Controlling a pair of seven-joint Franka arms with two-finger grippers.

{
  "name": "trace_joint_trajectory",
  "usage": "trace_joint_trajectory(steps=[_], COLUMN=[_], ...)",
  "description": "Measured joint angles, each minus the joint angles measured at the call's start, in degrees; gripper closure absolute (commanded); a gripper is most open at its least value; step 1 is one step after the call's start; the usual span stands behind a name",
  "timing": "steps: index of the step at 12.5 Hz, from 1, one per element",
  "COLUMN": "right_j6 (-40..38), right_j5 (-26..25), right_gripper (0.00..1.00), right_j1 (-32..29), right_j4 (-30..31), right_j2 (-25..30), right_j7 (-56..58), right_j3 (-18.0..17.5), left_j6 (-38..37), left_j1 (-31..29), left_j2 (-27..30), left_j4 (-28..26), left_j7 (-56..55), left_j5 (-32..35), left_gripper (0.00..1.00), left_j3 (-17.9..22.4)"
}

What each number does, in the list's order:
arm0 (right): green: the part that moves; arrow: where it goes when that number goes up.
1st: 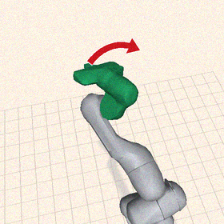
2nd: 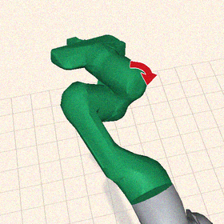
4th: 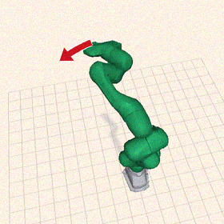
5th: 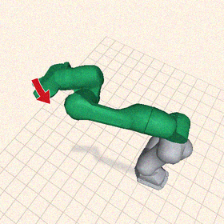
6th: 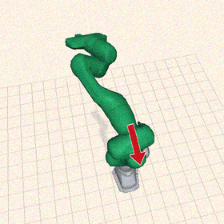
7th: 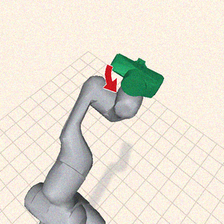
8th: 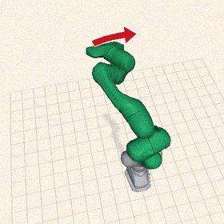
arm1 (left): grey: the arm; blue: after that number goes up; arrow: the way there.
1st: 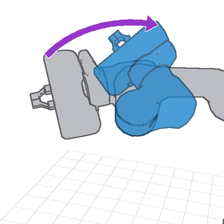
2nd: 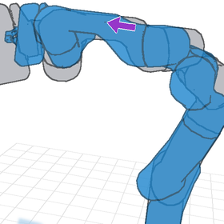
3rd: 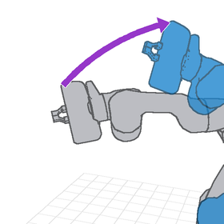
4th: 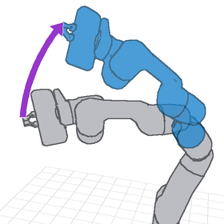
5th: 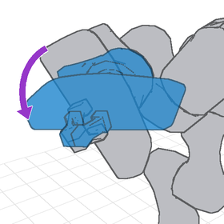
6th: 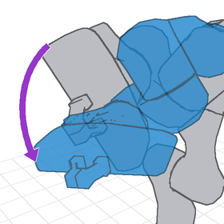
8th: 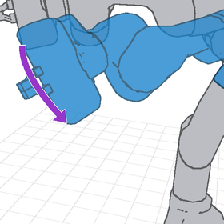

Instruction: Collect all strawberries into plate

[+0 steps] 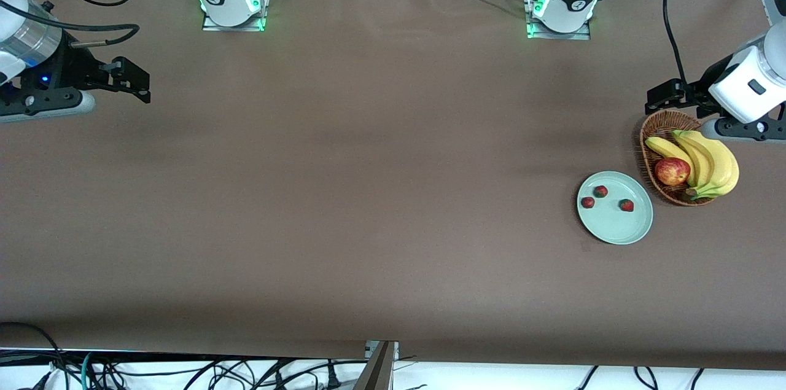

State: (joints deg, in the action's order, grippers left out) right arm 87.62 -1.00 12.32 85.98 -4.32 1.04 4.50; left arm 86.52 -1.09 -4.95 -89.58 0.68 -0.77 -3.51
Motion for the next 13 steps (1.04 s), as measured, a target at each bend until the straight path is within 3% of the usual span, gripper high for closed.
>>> trace_joint_trajectory(steps=[3, 8, 13], right_j6=[-1.3, -1.4, -1.5], right_j5=[0.0, 0.0, 0.1], right_gripper=[0.0, 0.0, 0.0], right_j1=[0.0, 0.0, 0.0], right_j4=[0.0, 0.0, 0.0], right_j2=[-0.1, -0.1, -0.1], right_j7=[0.0, 0.0, 0.0], right_j3=[0.0, 0.0, 0.0], left_j6=[-0.7, -1.0, -1.3], left_j1=[0.6, -0.3, 0.0], left_j2=[0.0, -0.1, -1.8], left_j4=[1.4, 1.5, 4.1], left_j7=[-1.2, -1.3, -1.3], left_j5=[0.5, 0.5, 0.6], left_gripper=[0.0, 0.0, 0.0], left_j3=[-3.2, -1.1, -1.6])
